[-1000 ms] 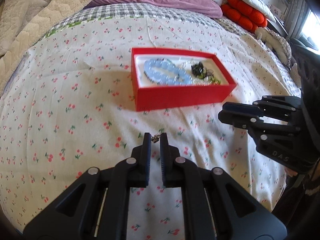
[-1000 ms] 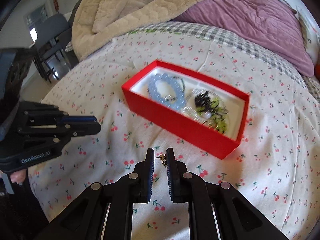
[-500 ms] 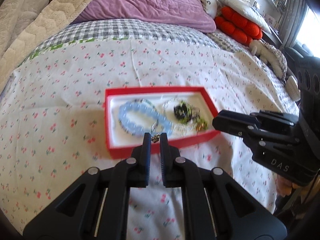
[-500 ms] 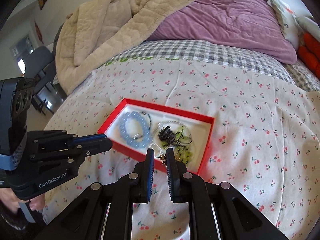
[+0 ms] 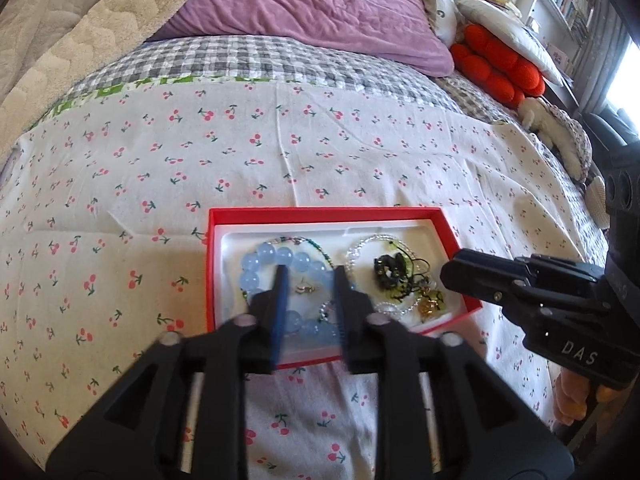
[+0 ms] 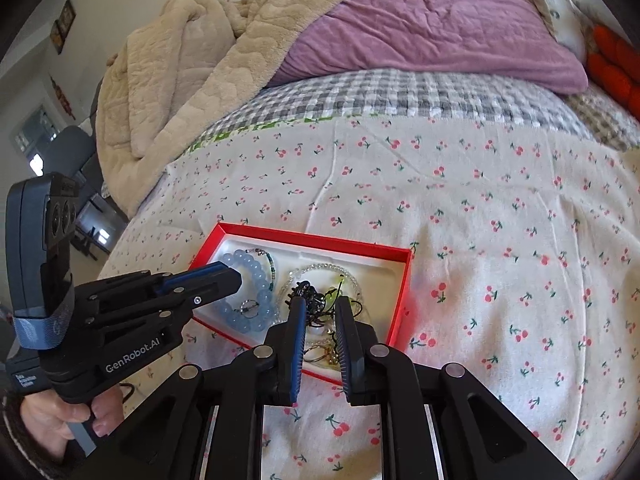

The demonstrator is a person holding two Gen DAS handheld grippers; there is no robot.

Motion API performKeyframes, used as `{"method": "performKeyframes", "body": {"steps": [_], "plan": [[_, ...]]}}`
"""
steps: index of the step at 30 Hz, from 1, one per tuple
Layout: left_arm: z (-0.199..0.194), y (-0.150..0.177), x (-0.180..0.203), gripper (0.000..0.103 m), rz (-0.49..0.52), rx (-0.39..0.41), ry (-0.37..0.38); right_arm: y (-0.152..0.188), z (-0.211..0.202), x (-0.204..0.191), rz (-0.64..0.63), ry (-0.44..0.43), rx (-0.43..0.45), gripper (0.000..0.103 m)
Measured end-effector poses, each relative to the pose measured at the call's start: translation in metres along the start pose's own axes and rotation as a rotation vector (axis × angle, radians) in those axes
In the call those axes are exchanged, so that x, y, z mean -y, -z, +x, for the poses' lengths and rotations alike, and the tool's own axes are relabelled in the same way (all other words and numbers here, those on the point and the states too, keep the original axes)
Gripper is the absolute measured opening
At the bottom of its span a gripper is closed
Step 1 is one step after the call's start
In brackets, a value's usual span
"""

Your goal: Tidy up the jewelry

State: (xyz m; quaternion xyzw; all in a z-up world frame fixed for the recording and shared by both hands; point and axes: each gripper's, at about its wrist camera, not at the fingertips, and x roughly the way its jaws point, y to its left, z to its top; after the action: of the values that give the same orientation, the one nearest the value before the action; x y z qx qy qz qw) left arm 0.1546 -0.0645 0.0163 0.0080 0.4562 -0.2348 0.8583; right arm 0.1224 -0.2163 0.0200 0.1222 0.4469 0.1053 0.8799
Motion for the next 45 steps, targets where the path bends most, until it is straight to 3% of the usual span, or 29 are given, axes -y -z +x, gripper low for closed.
{"method": "performKeyframes", "body": {"steps": [5,7,9,10,11,13,17,20,24,36,45], "plan": [[-0.005,0.001,-0.004,0.041,-0.009,0.000,-0.026,0.000,-0.003,0.005,0.015,0.011,0.001,0.017],[-0.011,0.003,-0.004,0.057,-0.011,0.008,-0.043,0.002,-0.008,0.006,0.022,0.013,0.006,0.019],[-0.018,0.007,-0.003,0.064,0.001,0.016,-0.065,0.004,-0.014,0.006,0.017,0.011,0.010,0.024],[-0.019,0.008,-0.003,0.067,0.006,0.013,-0.070,0.006,-0.017,0.005,0.010,0.014,0.012,0.034],[-0.021,0.010,-0.002,0.068,0.010,0.006,-0.074,0.008,-0.020,0.005,0.006,0.016,0.017,0.059],[-0.027,0.015,-0.001,0.078,0.013,-0.006,-0.088,0.013,-0.030,0.003,0.001,0.030,0.047,0.077],[-0.039,0.027,-0.001,0.087,-0.004,-0.018,-0.136,0.023,-0.044,-0.003,-0.035,0.060,0.047,0.078],[-0.047,0.039,0.000,0.102,-0.015,-0.030,-0.175,0.034,-0.051,-0.007,-0.053,0.118,0.048,0.087],[-0.055,0.054,0.006,0.102,-0.001,-0.045,-0.216,0.050,-0.060,-0.009,-0.057,0.165,0.053,0.103],[-0.072,0.087,0.009,0.102,-0.012,-0.088,-0.261,0.078,-0.071,-0.012,0.055,0.248,-0.031,0.103],[-0.070,0.105,0.006,0.102,-0.020,-0.139,-0.308,0.094,-0.057,-0.031,0.017,0.317,-0.100,0.103]]}}
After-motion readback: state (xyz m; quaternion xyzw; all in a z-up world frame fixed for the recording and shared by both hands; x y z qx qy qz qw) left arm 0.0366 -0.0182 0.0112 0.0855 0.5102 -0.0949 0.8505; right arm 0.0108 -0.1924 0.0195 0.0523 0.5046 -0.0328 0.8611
